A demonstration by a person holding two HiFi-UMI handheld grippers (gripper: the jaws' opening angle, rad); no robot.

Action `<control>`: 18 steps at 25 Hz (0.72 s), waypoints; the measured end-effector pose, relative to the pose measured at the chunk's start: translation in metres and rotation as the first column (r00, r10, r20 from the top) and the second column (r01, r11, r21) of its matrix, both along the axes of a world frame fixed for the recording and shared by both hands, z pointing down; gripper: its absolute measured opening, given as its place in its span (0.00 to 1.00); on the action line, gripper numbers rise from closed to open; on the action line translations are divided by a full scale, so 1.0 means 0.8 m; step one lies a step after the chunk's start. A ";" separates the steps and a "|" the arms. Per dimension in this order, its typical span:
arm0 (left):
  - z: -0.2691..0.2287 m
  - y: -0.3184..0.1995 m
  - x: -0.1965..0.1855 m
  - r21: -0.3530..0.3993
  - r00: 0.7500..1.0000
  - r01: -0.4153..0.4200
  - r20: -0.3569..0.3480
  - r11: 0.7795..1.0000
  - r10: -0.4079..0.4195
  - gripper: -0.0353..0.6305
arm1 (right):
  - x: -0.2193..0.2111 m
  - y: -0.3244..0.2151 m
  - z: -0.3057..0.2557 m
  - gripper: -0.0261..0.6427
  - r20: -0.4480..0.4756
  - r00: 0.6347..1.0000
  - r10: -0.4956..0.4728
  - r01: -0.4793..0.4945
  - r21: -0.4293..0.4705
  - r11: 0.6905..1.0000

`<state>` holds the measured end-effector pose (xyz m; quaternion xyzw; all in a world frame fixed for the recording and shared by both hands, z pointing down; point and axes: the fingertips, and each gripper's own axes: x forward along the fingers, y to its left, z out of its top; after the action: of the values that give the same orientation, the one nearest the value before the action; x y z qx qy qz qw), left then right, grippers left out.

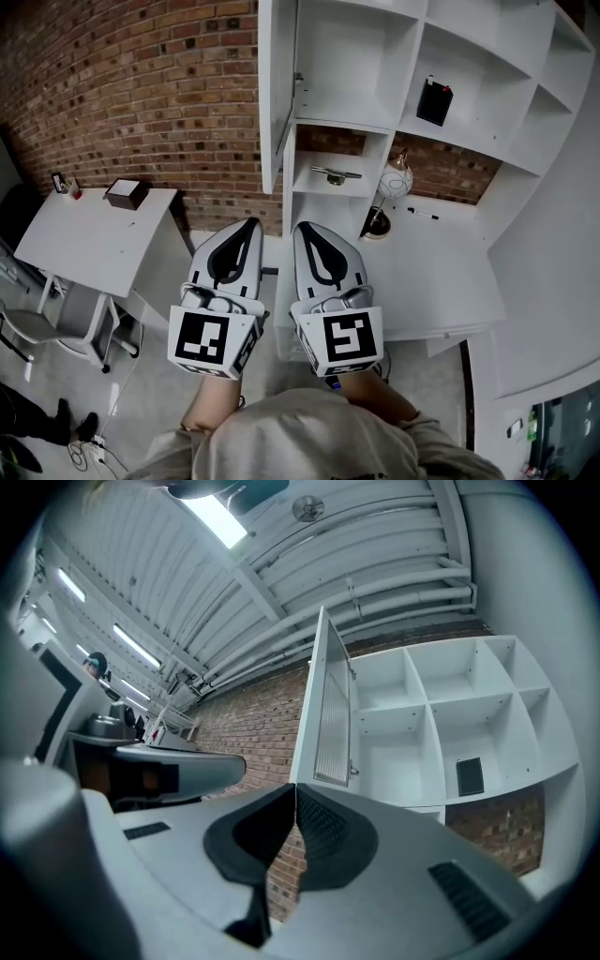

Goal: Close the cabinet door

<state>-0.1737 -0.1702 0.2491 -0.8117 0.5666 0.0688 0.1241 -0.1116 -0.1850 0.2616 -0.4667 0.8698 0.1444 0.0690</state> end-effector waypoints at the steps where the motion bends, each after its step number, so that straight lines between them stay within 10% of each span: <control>1: 0.001 -0.007 0.000 0.001 1.000 0.004 -0.001 1.000 -0.004 0.06 | 0.000 -0.008 0.001 0.07 0.002 1.000 -0.006 0.006 -0.001 1.000; 18: 0.003 -0.064 -0.019 -0.017 1.000 0.009 0.005 1.000 -0.009 0.06 | -0.022 -0.062 -0.008 0.07 -0.006 1.000 -0.004 0.004 -0.005 1.000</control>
<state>-0.1887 -0.2211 0.2511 -0.8103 0.5705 0.0614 0.1191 -0.1296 -0.2342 0.2550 -0.4646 0.8714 0.1434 0.0656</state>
